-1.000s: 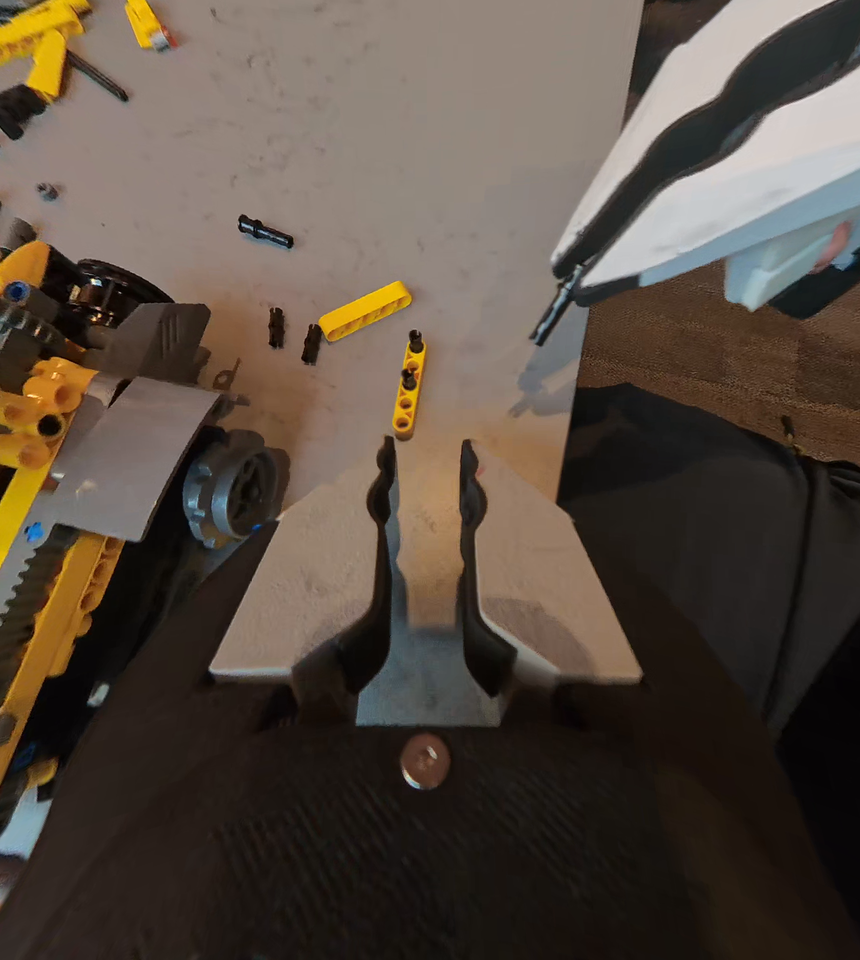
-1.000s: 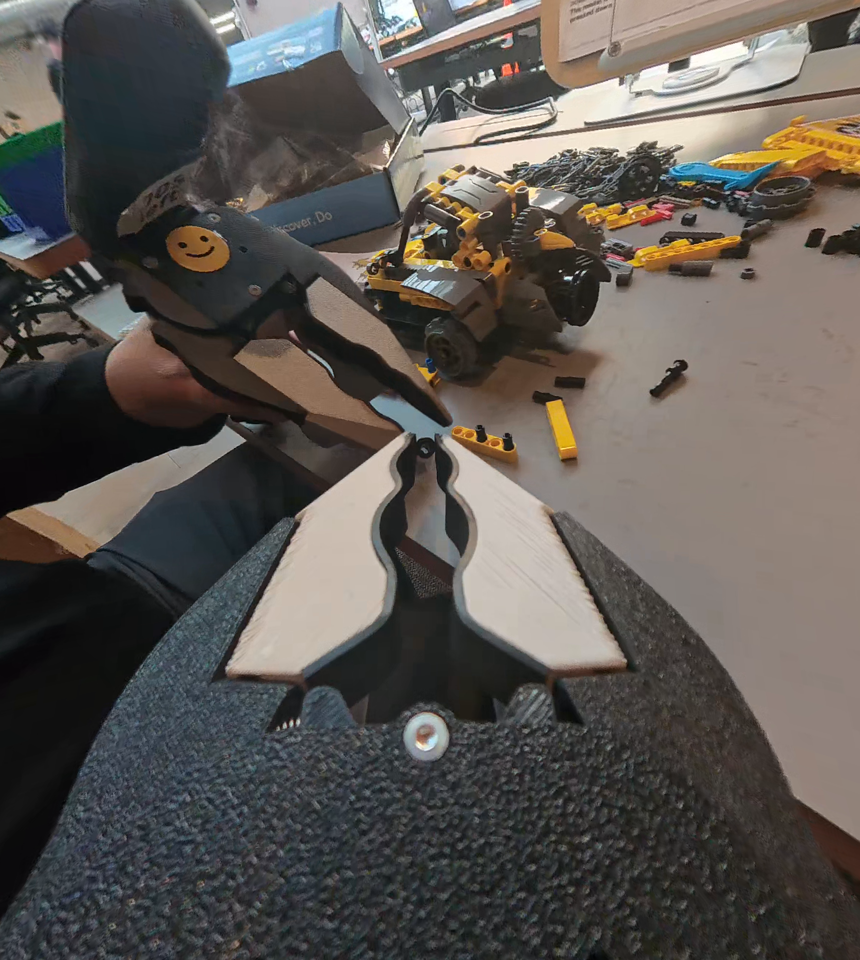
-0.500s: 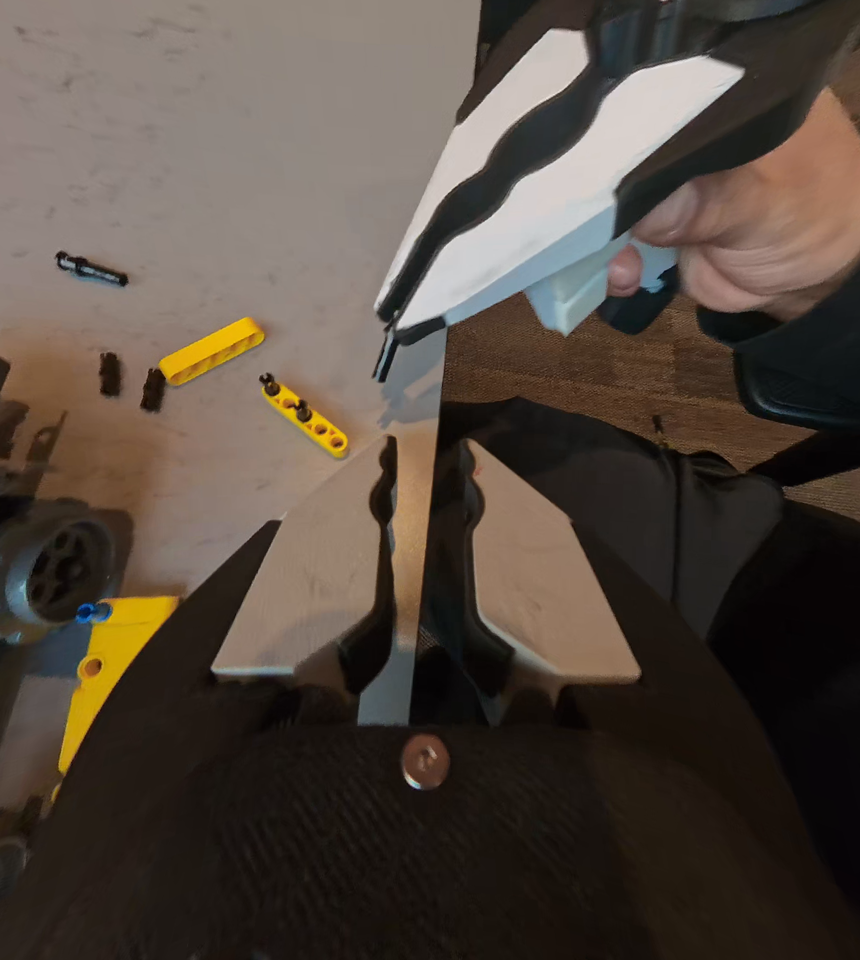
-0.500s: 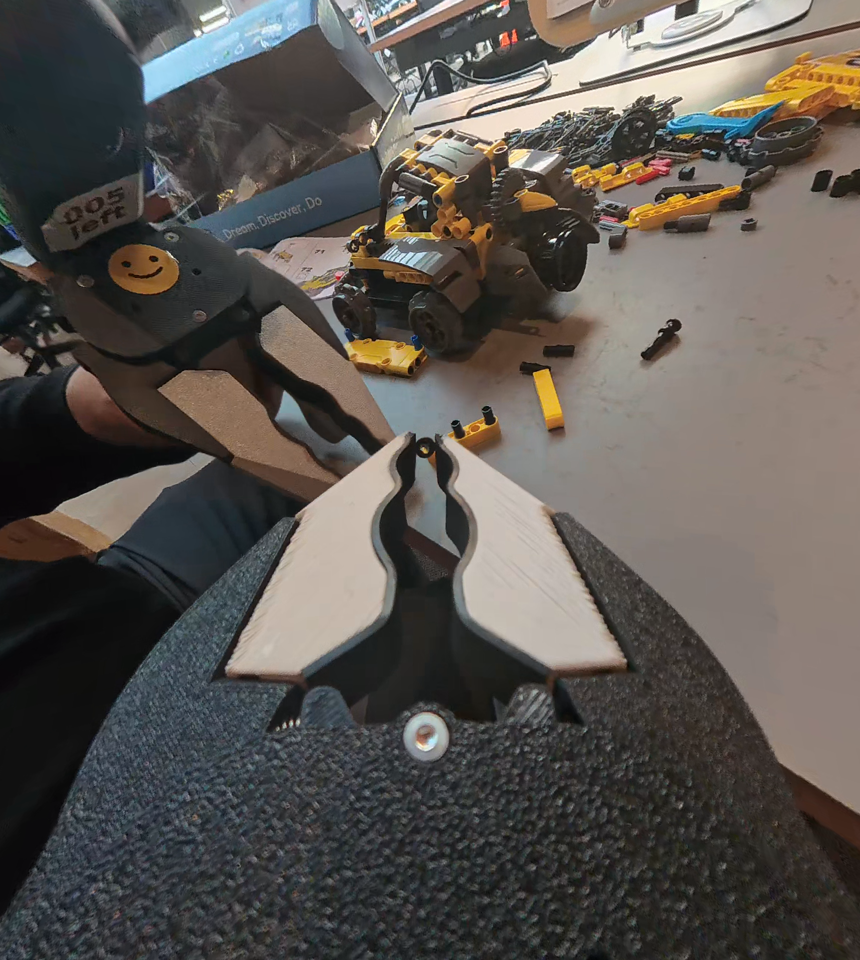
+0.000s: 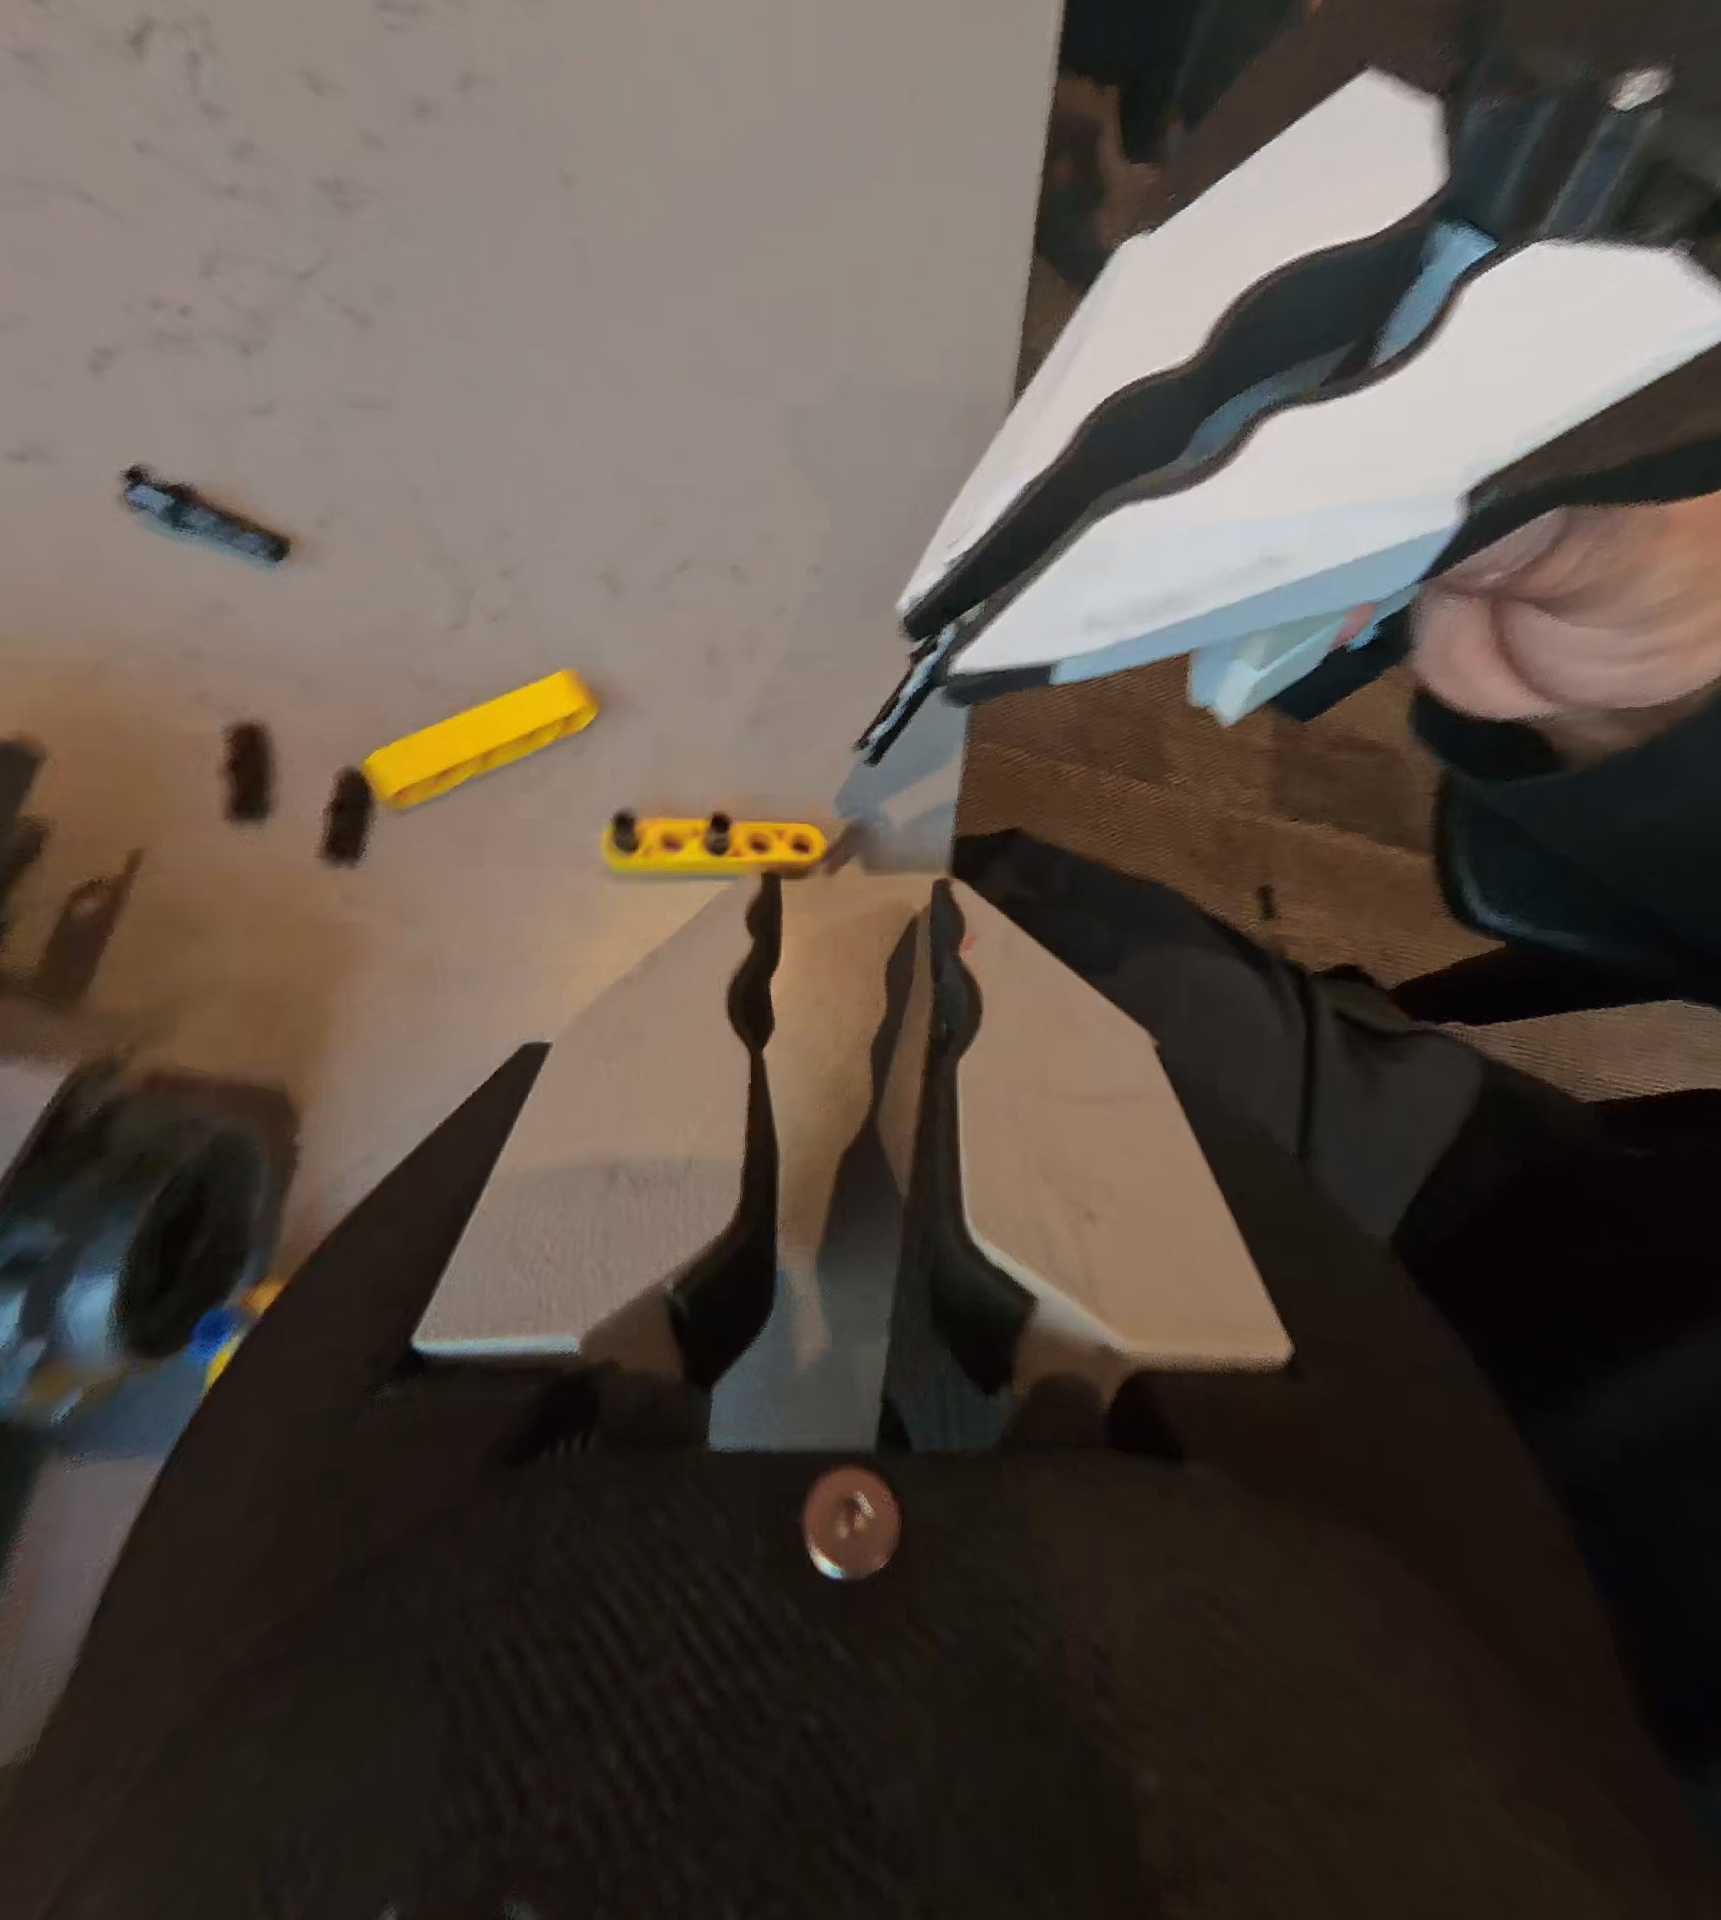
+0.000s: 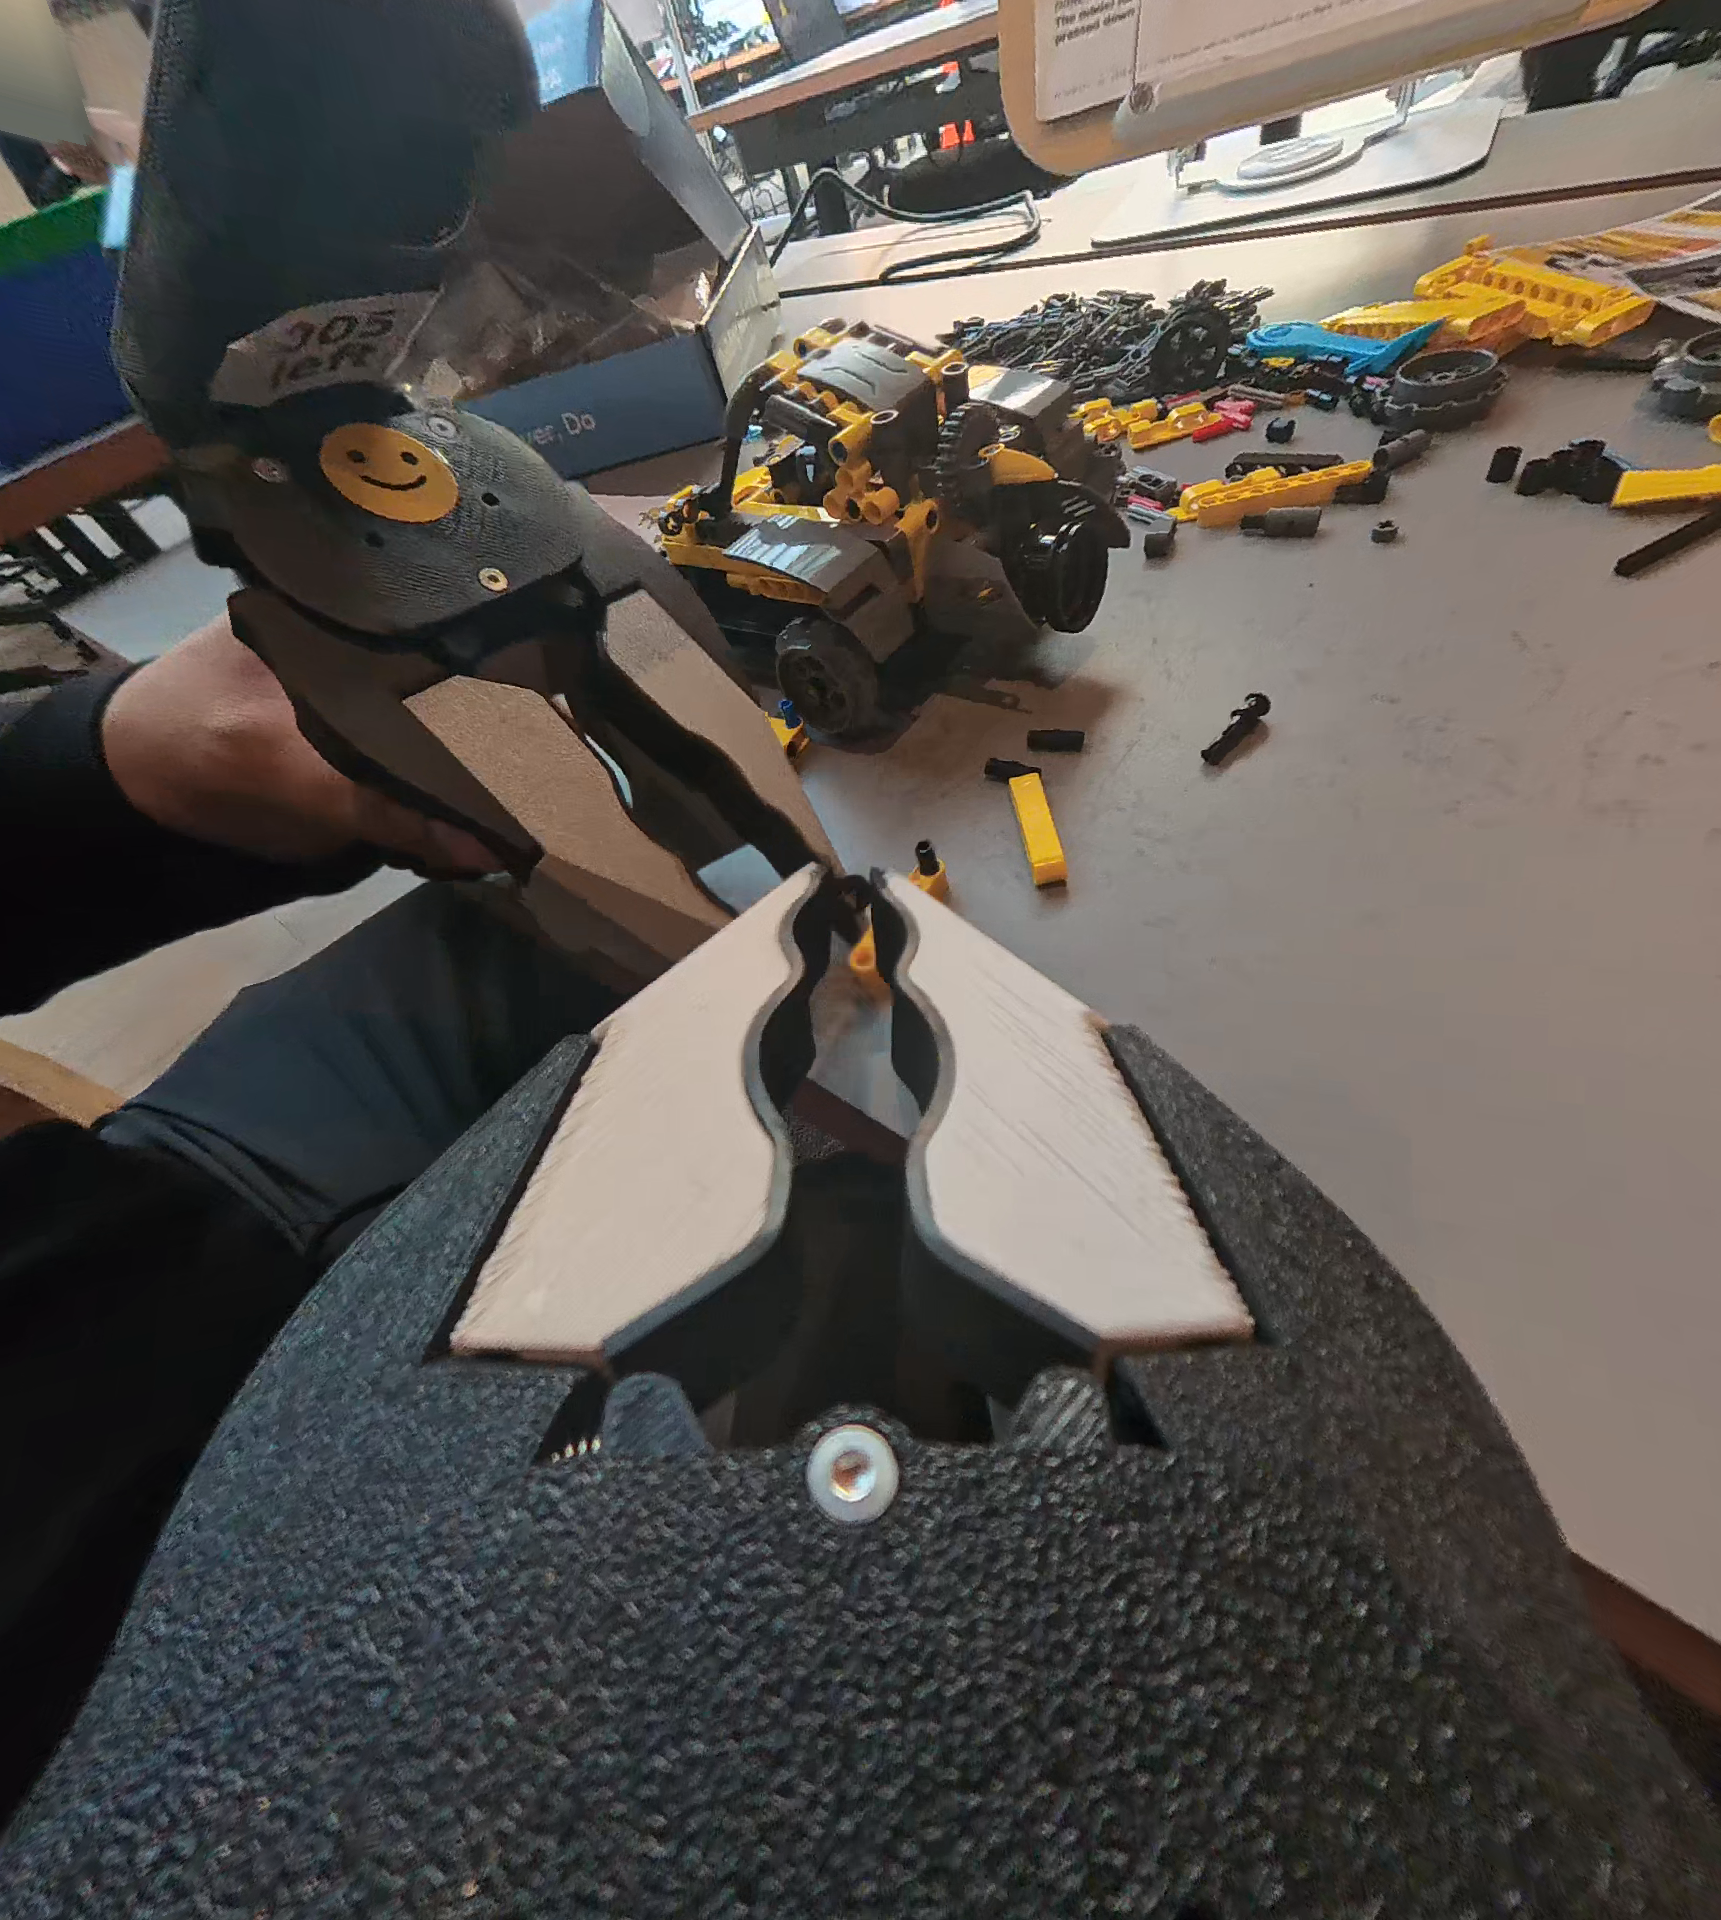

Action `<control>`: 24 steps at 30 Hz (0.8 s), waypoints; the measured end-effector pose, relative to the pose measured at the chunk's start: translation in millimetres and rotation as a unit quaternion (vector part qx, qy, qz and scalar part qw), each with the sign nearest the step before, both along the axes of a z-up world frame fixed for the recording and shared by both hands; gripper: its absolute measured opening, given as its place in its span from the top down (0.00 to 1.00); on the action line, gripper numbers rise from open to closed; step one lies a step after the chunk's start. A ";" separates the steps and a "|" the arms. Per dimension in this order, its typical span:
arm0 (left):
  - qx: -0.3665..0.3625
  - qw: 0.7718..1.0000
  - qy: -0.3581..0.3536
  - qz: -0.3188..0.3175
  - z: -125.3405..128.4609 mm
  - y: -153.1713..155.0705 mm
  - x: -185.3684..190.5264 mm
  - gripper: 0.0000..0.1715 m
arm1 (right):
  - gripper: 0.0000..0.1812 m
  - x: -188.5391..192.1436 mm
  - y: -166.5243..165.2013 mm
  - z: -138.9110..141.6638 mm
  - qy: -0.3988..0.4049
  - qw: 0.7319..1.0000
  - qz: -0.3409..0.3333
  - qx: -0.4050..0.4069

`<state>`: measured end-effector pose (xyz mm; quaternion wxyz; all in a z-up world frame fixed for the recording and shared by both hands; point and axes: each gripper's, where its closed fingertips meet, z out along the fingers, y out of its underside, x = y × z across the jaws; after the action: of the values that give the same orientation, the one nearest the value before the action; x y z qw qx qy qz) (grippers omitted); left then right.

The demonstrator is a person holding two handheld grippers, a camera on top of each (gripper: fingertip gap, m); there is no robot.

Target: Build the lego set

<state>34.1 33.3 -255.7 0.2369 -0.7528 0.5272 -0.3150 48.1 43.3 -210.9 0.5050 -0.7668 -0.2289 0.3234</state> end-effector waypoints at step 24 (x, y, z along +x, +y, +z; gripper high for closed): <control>0.144 0.950 0.183 -0.206 -6.7 26.0 0.3 0.97 | 0.96 20.1 -4.1 -10.3 -0.001 1.000 0.016 -0.012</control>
<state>34.4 59.4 -262.4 0.1717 -0.6302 0.7452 -0.1343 68.3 39.2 -221.2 0.4903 -0.7692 -0.2377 0.3339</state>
